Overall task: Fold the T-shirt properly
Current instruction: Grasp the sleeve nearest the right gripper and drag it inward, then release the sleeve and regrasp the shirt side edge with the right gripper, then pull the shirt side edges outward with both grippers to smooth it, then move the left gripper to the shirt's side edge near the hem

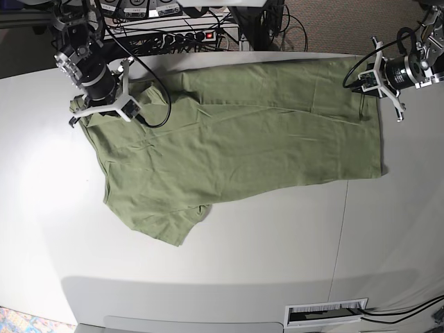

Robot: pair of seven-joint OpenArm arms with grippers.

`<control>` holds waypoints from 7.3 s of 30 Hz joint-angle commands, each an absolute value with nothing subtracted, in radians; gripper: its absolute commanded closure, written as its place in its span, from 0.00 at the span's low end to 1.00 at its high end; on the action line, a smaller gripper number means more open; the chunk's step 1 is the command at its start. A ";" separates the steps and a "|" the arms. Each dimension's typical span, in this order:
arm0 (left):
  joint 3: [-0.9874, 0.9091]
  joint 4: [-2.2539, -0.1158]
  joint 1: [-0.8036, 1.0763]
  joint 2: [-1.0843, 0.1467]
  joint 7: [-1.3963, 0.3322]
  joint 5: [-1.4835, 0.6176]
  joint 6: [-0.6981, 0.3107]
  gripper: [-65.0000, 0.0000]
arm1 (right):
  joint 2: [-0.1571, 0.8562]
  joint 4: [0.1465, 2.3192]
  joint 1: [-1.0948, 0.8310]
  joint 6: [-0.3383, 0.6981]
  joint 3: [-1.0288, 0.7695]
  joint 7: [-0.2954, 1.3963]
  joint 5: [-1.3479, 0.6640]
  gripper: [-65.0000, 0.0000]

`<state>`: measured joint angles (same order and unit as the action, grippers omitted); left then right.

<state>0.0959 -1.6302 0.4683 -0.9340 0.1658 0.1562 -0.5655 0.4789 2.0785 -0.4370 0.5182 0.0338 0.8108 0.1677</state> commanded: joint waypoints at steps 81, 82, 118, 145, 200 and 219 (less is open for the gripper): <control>0.096 -1.633 0.450 -0.931 -0.037 0.190 -0.232 1.00 | 0.429 1.988 -0.218 0.482 0.025 0.872 0.172 1.00; 0.096 -1.633 0.452 -0.931 -0.033 0.189 -0.234 1.00 | 0.429 1.971 -0.218 0.482 0.025 0.847 0.174 1.00; 0.095 -1.773 0.521 -0.956 -0.115 0.167 -0.435 0.90 | 0.509 1.983 -0.263 0.482 0.018 1.109 0.061 1.00; 0.095 -1.774 0.612 -0.955 -0.079 0.191 -0.502 0.90 | 0.510 1.879 -0.355 0.482 0.018 1.168 0.060 1.00; 0.095 -1.567 0.128 -0.969 -0.080 -0.255 -0.419 0.80 | 0.540 2.031 -0.374 0.481 -0.126 0.992 -0.057 0.91; 0.095 -1.225 -0.064 -0.839 -0.089 -0.437 -0.520 0.73 | 0.540 2.031 -0.374 0.481 -0.126 0.996 -0.057 0.74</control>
<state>0.1062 -1.2167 -0.0460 -0.8127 -0.1108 -0.4274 -0.5243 0.5262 2.0132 -0.3817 0.4877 -0.1169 1.0058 -0.0578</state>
